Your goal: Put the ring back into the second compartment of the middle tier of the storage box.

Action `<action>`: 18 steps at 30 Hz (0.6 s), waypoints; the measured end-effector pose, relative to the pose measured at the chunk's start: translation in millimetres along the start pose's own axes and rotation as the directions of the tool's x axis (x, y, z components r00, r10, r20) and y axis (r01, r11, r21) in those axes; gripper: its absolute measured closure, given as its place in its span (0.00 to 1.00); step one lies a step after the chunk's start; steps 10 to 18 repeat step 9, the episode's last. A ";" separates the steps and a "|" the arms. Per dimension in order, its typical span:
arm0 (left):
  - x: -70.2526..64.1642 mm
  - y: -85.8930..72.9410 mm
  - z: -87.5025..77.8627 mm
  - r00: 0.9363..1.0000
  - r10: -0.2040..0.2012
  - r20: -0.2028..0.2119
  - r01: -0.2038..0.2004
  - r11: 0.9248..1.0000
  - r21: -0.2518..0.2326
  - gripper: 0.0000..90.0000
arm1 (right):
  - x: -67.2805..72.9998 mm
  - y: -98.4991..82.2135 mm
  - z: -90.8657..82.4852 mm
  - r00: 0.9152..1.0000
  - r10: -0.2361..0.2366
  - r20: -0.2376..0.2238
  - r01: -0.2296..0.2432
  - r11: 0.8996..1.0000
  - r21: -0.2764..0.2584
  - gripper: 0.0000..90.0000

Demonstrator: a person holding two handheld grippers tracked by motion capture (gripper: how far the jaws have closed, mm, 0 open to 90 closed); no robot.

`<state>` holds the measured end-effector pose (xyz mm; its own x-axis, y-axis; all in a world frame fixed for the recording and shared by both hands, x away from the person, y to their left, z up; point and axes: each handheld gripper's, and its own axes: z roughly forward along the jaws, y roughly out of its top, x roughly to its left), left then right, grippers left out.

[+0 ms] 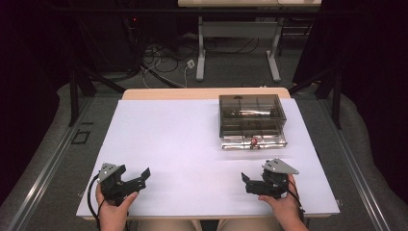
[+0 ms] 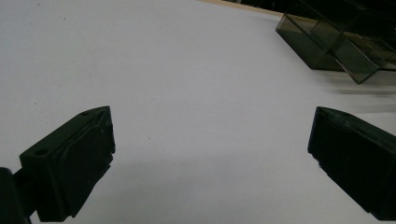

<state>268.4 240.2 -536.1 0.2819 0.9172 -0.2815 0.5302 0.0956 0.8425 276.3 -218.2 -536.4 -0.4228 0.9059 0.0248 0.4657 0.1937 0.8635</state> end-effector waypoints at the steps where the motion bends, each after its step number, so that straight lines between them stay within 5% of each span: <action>1: 0.1 0.0 -0.1 1.000 0.001 0.001 -0.001 1.000 0.001 0.01 | 0.6 -0.9 0.0 1.000 0.009 -0.001 -0.009 1.000 0.006 0.01; 18: 0.4 0.3 1.1 1.000 0.002 -0.001 -0.002 1.000 0.004 0.01 | -0.8 -7.1 1.1 0.999 0.040 -0.006 -0.040 0.999 0.017 0.00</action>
